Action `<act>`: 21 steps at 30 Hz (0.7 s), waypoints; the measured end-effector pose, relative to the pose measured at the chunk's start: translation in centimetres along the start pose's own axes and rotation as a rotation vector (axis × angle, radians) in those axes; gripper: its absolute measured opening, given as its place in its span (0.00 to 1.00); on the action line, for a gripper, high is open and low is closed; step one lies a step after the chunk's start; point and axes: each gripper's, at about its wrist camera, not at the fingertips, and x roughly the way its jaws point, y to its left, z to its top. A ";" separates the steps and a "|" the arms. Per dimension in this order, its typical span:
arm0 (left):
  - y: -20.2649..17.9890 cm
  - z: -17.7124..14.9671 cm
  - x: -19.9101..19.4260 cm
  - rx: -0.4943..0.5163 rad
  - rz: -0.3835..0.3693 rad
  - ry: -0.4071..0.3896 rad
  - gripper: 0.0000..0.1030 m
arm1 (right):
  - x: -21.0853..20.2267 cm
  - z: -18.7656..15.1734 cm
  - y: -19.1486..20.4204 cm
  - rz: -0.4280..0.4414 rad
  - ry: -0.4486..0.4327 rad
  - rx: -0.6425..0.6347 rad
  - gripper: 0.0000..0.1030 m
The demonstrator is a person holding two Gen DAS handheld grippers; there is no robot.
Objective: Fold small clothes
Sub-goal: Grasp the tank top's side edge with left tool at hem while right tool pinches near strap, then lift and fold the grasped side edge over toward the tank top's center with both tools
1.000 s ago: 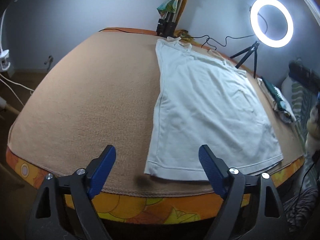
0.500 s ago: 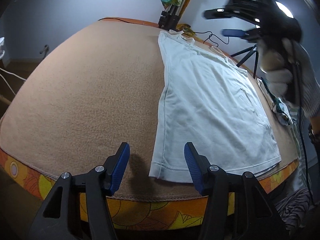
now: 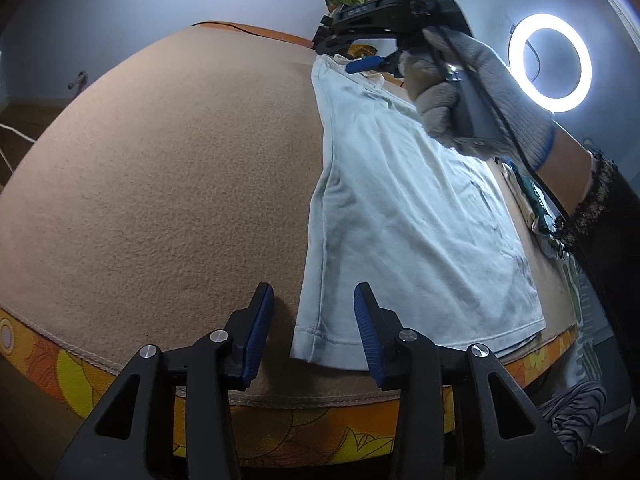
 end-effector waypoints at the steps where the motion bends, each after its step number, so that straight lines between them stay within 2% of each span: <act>1: 0.0 0.0 0.0 0.004 0.000 0.000 0.34 | 0.5 0.2 0.3 -0.022 0.006 -0.009 0.51; 4: -0.2 -0.2 0.1 0.014 -0.007 0.000 0.30 | 1.9 0.6 0.9 -0.079 0.032 -0.044 0.47; 6: -0.2 -0.2 0.3 0.016 -0.025 0.009 0.17 | 2.2 0.6 1.4 -0.114 0.044 -0.071 0.44; 9: -0.5 -0.2 0.6 0.024 -0.030 0.005 0.10 | 2.8 0.7 1.5 -0.158 0.060 -0.084 0.39; 14: -0.1 -0.3 0.5 0.004 -0.079 0.005 0.07 | 3.6 0.8 1.5 -0.194 0.069 -0.089 0.30; 16: -0.4 -0.3 0.4 0.012 -0.084 -0.002 0.07 | 3.8 0.8 1.4 -0.204 0.065 -0.099 0.23; 18: -0.9 -0.3 0.4 0.025 -0.089 -0.006 0.07 | 3.6 0.9 1.1 -0.203 0.062 -0.086 0.10; 21: -1.0 -0.2 0.1 0.030 -0.104 -0.013 0.07 | 3.2 1.2 0.4 -0.177 0.050 -0.052 0.02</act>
